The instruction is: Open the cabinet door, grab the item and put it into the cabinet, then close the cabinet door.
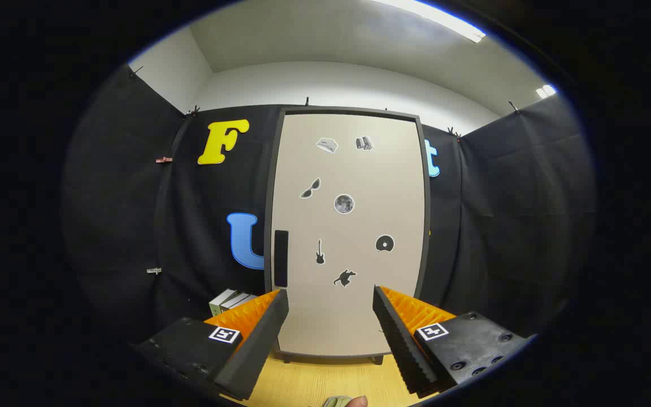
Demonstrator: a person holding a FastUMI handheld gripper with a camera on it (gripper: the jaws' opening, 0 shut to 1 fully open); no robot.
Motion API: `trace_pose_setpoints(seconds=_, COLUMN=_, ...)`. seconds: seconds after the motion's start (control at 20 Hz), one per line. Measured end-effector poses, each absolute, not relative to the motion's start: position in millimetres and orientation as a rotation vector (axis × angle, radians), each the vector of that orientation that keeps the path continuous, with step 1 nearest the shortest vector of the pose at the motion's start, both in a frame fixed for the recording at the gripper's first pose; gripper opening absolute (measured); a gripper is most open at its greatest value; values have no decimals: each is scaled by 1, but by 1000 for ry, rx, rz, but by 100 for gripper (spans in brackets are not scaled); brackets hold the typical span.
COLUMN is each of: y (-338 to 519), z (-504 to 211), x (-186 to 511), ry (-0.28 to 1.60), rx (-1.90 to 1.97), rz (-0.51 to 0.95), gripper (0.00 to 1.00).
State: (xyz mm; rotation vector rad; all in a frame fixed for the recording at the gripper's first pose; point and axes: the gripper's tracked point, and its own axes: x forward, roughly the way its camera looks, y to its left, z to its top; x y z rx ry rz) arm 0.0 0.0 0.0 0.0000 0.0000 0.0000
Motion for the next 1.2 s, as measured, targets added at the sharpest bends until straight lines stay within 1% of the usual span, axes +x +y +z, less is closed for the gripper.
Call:
trace_pose_setpoints(seconds=0.8, y=-1, z=0, x=2, ry=0, rx=-1, rz=-7, gripper=97)
trace_pose_setpoints(seconds=1.2, y=13, z=2, x=10, ry=-2, rx=18, rz=17, gripper=97)
